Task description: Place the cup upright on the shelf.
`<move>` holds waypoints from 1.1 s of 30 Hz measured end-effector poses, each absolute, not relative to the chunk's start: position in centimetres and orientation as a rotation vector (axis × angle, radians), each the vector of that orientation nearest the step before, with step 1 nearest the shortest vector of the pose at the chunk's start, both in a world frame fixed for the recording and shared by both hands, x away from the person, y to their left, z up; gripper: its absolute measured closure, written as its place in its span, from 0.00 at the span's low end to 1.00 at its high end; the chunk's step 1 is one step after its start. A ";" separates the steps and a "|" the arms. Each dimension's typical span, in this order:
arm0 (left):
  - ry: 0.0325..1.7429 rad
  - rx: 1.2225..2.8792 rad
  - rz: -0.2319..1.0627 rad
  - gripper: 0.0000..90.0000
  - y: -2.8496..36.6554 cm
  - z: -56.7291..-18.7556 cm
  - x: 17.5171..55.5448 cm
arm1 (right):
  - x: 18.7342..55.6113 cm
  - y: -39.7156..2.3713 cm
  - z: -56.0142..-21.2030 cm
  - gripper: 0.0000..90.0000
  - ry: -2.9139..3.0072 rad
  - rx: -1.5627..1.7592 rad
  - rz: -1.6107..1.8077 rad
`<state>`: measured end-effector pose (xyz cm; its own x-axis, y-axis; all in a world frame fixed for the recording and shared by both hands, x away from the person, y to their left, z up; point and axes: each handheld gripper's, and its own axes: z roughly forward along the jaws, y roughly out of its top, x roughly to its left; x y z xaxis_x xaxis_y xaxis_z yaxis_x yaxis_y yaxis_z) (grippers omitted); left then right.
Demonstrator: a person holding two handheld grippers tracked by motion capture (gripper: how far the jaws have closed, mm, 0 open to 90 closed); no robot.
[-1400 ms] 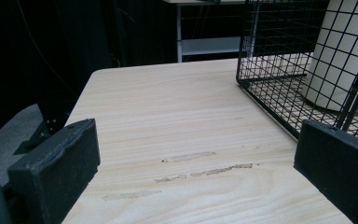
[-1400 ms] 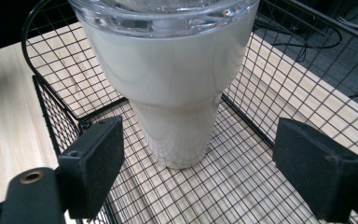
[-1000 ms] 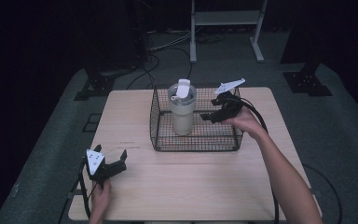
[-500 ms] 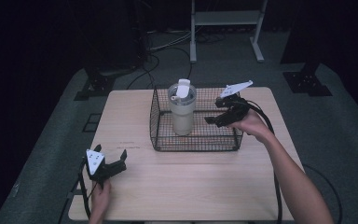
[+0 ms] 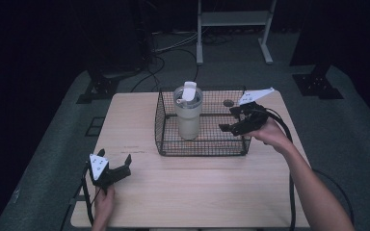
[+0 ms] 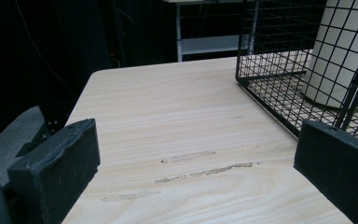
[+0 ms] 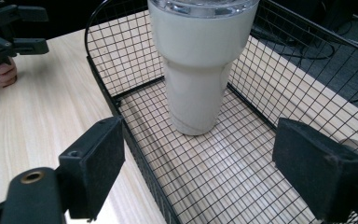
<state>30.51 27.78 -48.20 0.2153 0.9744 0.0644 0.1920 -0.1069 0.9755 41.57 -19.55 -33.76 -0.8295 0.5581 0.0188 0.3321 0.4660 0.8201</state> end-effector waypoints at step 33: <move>1.150 1.522 1.011 0.00 27.8 -48.2 30.5 | 36.7 -20.7 -35.7 0.18 2.518 0.679 1.356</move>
